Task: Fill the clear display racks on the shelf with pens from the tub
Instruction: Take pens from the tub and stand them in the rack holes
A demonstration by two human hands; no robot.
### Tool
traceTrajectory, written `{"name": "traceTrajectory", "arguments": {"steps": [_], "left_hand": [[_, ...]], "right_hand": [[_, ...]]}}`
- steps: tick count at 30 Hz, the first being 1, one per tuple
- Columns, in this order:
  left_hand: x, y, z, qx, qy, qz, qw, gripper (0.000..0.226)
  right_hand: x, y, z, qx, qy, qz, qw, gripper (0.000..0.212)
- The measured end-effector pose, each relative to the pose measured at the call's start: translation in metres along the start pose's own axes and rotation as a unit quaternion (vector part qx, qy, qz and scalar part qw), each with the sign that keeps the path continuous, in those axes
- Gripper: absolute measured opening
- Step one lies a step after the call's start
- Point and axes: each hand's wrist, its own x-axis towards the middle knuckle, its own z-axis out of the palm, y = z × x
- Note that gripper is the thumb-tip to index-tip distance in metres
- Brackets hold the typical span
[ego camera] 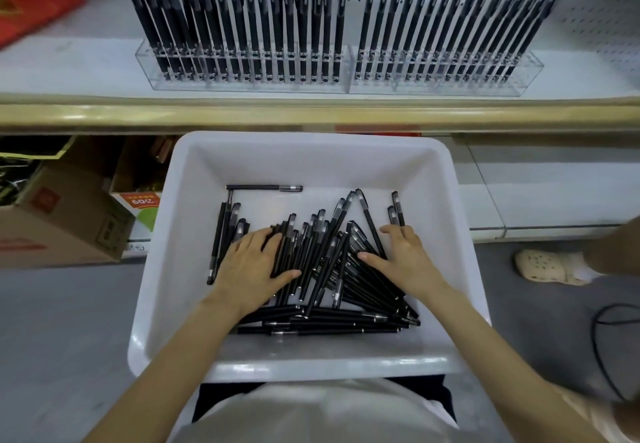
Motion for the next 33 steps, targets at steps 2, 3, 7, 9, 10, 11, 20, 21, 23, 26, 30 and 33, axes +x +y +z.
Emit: {"name": "traceTrajectory", "arguments": {"steps": [2, 3, 7, 9, 10, 11, 20, 21, 23, 26, 30, 33], "left_hand": [[0.0, 0.0, 0.0, -0.005, 0.004, -0.004, 1.0, 0.08], [0.0, 0.0, 0.0, -0.006, 0.006, -0.006, 1.0, 0.079], [-0.001, -0.001, 0.002, -0.019, 0.014, -0.013, 1.0, 0.077], [0.001, -0.002, 0.001, -0.026, 0.009, -0.019, 0.999, 0.077], [0.002, -0.002, 0.001, -0.031, 0.007, -0.022, 0.999, 0.077], [0.004, -0.001, 0.001, -0.04, 0.005, -0.026, 0.999, 0.077], [0.01, 0.002, 0.004, -0.084, -0.009, -0.059, 0.995, 0.08], [0.011, 0.001, 0.004, -0.089, -0.009, -0.062, 0.994, 0.081], [0.011, 0.001, 0.004, -0.102, -0.007, -0.068, 0.992, 0.082], [0.011, 0.0, 0.004, -0.115, -0.003, -0.074, 0.991, 0.083], [0.012, 0.001, 0.003, -0.138, -0.008, -0.089, 0.986, 0.081], [0.014, -0.002, 0.005, -0.171, -0.02, -0.107, 0.979, 0.081]], "right_hand": [[0.0, 0.0, 0.002, 0.003, 0.019, -0.004, 1.0, 0.072], [0.001, 0.0, 0.002, 0.001, 0.038, -0.009, 0.999, 0.071], [0.003, -0.001, 0.0, 0.022, 0.046, 0.002, 0.999, 0.076], [0.003, -0.001, 0.002, 0.022, 0.029, 0.004, 0.999, 0.08], [0.004, -0.002, 0.002, 0.021, 0.026, 0.002, 0.999, 0.082], [0.005, -0.002, 0.001, 0.026, 0.022, 0.003, 0.999, 0.083], [0.005, -0.008, 0.003, 0.027, -0.024, -0.012, 0.999, 0.082], [0.006, -0.008, 0.004, 0.025, -0.028, -0.012, 0.999, 0.082], [0.007, -0.008, 0.003, 0.045, -0.038, -0.004, 0.998, 0.081], [0.009, -0.007, 0.004, 0.068, -0.05, 0.002, 0.996, 0.08], [0.011, -0.007, 0.004, 0.095, -0.048, 0.012, 0.994, 0.073], [0.015, -0.006, 0.004, 0.094, -0.051, 0.023, 0.994, 0.066]]}}
